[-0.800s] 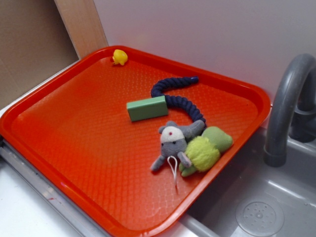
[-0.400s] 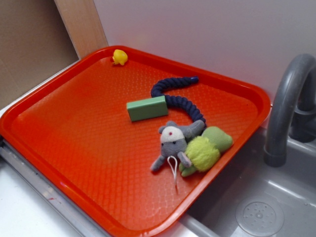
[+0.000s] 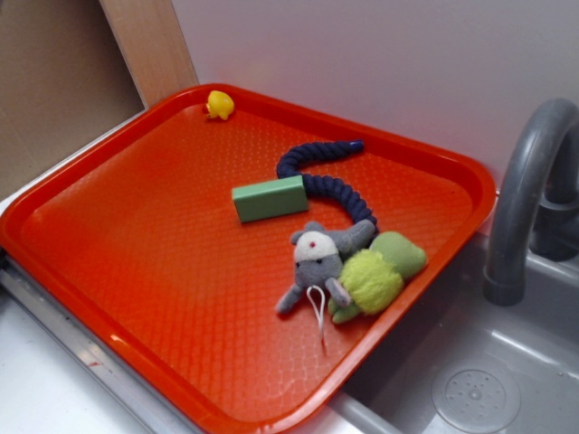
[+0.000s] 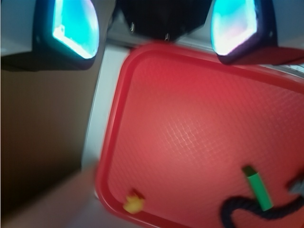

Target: Grab the green block.

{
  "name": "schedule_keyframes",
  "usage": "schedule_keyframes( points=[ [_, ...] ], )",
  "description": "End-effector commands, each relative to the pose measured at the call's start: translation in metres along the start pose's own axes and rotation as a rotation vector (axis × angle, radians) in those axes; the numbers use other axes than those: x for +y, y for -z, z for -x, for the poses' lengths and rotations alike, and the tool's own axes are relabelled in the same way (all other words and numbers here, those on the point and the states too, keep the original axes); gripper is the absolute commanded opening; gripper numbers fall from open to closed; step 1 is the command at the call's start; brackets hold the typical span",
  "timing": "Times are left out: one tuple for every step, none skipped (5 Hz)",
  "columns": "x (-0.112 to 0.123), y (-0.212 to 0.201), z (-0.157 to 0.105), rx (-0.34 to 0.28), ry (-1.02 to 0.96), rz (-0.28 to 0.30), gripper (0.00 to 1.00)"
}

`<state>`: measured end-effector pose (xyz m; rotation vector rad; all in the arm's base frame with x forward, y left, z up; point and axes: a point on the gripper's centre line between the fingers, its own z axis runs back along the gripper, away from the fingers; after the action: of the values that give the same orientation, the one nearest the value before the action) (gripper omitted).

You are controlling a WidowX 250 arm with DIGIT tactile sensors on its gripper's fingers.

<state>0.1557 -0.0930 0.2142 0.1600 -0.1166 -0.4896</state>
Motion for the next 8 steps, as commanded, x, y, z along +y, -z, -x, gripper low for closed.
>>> schedule_keyframes(
  points=[
    [-0.056,0.011,-0.042,-0.137,0.489,0.114,1.00],
    [-0.068,0.040,-0.069,-0.133,0.533,0.184,1.00],
    [-0.073,0.060,-0.086,-0.132,0.506,0.251,1.00],
    [-0.080,0.077,-0.104,-0.081,0.461,0.261,1.00],
    [-0.097,0.098,-0.119,-0.032,0.466,0.303,1.00],
    [-0.118,0.120,-0.126,0.034,0.529,0.318,1.00],
    [-0.128,0.138,-0.124,0.108,0.541,0.306,1.00],
    [-0.132,0.153,-0.120,0.189,0.529,0.253,1.00]
  ],
)
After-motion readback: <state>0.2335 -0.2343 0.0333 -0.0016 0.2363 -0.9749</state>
